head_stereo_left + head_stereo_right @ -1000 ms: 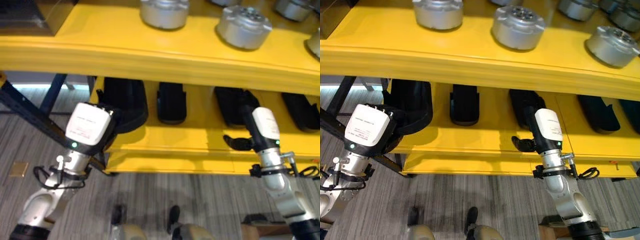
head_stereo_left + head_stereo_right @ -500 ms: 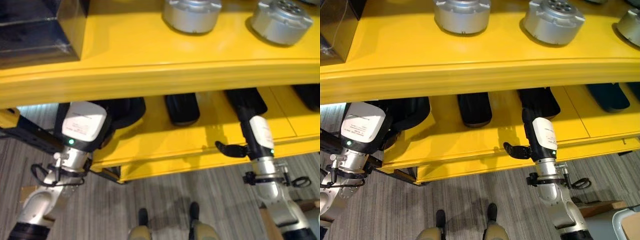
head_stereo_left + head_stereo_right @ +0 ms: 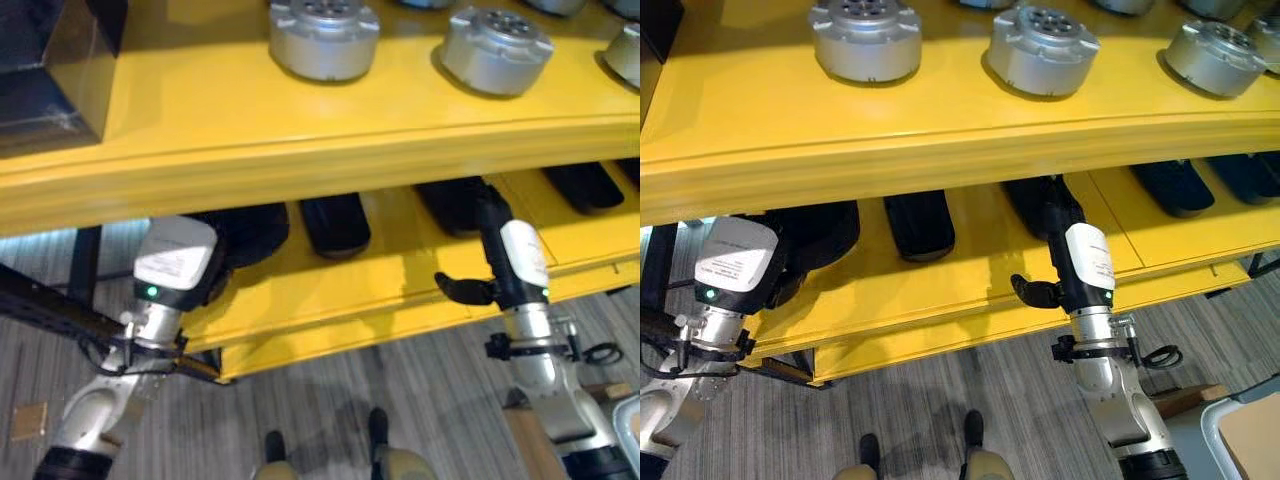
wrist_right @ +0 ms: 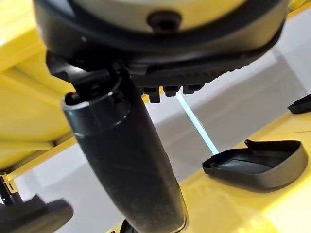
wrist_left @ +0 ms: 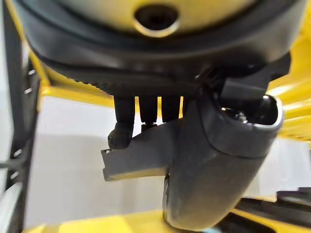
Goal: Move parts from the plastic box to the shelf.
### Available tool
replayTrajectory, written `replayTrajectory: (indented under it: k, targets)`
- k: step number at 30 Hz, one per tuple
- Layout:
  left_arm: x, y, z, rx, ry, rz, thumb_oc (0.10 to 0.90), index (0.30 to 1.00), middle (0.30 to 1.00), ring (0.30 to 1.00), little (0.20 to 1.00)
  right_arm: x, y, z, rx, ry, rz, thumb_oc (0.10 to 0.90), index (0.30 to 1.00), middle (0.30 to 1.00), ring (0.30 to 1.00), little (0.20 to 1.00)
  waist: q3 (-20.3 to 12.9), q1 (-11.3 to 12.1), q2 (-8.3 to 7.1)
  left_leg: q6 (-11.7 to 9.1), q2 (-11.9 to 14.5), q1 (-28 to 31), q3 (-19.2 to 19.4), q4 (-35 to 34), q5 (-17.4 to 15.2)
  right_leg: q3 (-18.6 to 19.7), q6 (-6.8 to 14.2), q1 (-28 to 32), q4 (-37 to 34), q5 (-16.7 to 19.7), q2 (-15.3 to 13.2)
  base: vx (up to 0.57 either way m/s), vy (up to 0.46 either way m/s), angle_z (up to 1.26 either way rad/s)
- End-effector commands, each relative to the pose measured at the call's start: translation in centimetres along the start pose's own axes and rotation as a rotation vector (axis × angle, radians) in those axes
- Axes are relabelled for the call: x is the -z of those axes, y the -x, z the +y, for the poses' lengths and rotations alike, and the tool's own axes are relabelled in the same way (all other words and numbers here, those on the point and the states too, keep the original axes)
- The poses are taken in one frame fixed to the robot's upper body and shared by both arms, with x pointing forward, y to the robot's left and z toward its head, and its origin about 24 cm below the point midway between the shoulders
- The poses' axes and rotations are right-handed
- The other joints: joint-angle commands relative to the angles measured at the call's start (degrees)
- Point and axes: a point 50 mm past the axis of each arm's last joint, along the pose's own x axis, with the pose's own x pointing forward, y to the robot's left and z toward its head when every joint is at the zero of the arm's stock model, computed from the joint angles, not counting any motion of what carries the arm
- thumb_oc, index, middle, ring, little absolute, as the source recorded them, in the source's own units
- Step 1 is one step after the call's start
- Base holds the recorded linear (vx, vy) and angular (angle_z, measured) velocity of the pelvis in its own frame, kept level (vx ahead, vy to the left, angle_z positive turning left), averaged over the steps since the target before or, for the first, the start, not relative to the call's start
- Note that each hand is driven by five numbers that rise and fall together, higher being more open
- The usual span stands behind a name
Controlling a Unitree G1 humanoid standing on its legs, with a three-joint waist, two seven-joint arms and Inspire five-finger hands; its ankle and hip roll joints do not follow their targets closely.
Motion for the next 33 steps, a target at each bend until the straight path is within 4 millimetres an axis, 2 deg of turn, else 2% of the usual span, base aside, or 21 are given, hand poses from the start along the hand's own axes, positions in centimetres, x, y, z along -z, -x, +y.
replayTrajectory:
  k: [1, 7, 10, 17, 18, 24, 33]
  targets:
    - [0.3, -2.6, 2.0, -0.171, -0.042, -0.002, 0.4, 0.3, 0.3, 0.3, 0.3, -2.7, -2.0, -2.9, 0.15, -0.016, -0.175, 0.9, 1.0, 1.0, 1.0, 1.0, -5.36, 0.33, 0.96, 0.12, 2.25, 3.45, 1.84, 2.19, -4.95, -0.51, 2.87, -1.21, 6.02, -4.28, -2.73, -0.02, -0.005, -0.07]
    - [1.2, -1.8, 0.3, -0.102, -0.048, 0.064, 0.4, 0.3, 0.3, 0.3, 0.3, -3.2, -2.4, -3.0, 0.16, -0.021, -0.196, 0.9, 1.0, 1.0, 1.0, 1.0, -4.17, 0.17, 1.38, 0.36, 2.09, 3.05, 2.12, 2.8, -5.29, -0.48, 3.09, -2.96, 8.42, -4.7, -3.13, -0.04, 0.006, -0.07]
    - [1.8, -1.8, -0.4, -0.09, -0.048, 0.106, 0.4, 0.3, 0.3, 0.3, 0.3, -4.0, -3.1, -3.2, 0.178, -0.036, -0.24, 0.9, 1.0, 1.0, 1.0, 1.0, -1.28, 0.2, 1.41, 0.51, 2.12, 0.33, 1.5, 6.96, -6.38, -0.15, 3.42, -6.52, 13.62, -5.66, -4.06, -0.18, 0.012, -0.07]
    - [1.9, -3.3, 0.3, -0.147, -0.056, 0.105, 0.4, 0.3, 0.3, 0.3, 0.3, -5.5, -4.5, -4.4, 0.246, -0.042, -0.322, 0.9, 1.0, 1.0, 1.0, 1.0, 3.06, 0.62, 0.7, -0.48, 2.46, -12.17, -1.91, 22.84, -10.6, -0.27, 3.44, -14.13, 23.37, -7.9, -7.36, -0.19, -0.023, 0.1]
    - [2.0, -3.9, 0.7, -0.171, -0.062, 0.103, 0.4, 0.3, 0.3, 0.3, 0.3, -5.9, -4.8, -4.8, 0.266, -0.044, -0.345, 0.9, 1.0, 1.0, 1.0, 1.0, 3.31, 0.35, 0.78, -0.6, 2.69, -16.07, -3.14, 27.26, -12.25, -0.5, 3.09, -16.63, 26.9, -9.21, -7.82, -0.17, -0.021, 0.29]
    - [2.8, -4.3, 1.3, -0.205, -0.082, 0.14, 0.4, 0.3, 0.3, 0.3, 0.3, -6.7, -5.2, -5.1, 0.284, -0.073, -0.38, 0.9, 1.0, 1.0, 1.0, 1.0, 3.54, 0.56, 0.96, -0.69, 3.23, -20.94, -4.78, 32.88, -14.31, -0.65, 2.09, -20.59, 32.32, -11.36, -7.69, -0.07, -0.006, 0.13]
    - [4.0, -4.3, 1.9, -0.202, -0.131, 0.161, 0.4, 0.3, 0.3, 0.3, 0.3, -7.1, -5.5, -5.2, 0.277, -0.086, -0.399, 0.9, 1.0, 1.0, 1.0, 1.0, 4.19, 0.62, 0.63, -0.63, 3.59, -24.25, -5.37, 35.86, -15.01, 0.05, 1.43, -24.0, 34.94, -12.15, -7.26, -0.02, 0.003, -0.02]
